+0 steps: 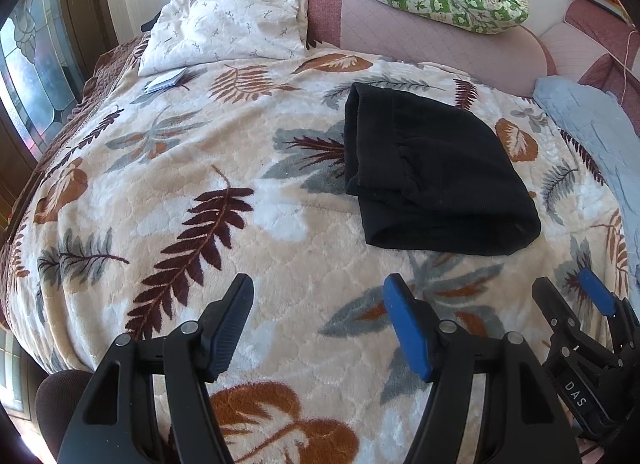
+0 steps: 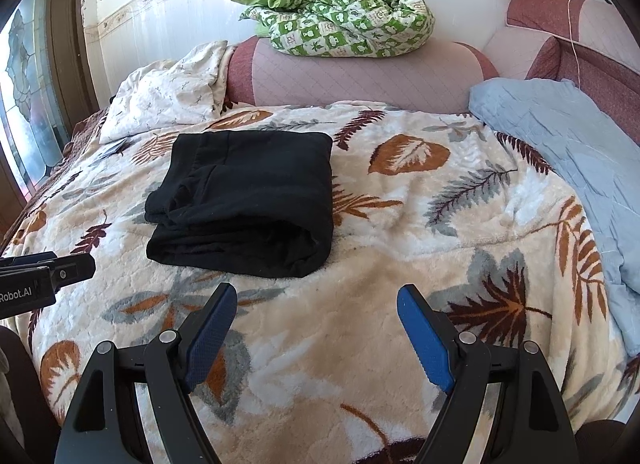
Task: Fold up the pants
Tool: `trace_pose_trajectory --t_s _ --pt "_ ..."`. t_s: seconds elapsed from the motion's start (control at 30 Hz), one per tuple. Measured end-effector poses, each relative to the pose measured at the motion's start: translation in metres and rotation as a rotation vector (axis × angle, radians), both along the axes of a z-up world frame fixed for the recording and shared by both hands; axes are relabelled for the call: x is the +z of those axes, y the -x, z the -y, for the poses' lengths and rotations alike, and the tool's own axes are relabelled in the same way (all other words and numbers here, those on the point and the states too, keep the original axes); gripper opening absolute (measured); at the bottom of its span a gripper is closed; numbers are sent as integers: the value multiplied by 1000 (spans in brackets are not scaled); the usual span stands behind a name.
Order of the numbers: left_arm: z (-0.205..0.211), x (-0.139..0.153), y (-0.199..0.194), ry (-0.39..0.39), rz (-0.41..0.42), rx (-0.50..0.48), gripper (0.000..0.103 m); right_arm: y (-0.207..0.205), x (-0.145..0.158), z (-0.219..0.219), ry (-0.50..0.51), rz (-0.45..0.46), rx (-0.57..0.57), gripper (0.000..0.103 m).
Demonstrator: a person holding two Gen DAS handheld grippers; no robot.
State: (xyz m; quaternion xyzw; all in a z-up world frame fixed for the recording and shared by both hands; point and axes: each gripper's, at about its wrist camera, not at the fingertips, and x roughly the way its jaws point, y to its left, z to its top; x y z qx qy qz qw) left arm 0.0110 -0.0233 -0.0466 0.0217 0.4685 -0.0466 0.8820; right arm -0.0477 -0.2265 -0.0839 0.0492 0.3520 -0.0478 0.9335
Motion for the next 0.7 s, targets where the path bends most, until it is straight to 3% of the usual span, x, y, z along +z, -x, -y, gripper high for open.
trace_pose_trajectory --t_s 0.7 --pt "2 -2 4 1 -13 -7 67 2 -4 2 -7 -14 4 86"
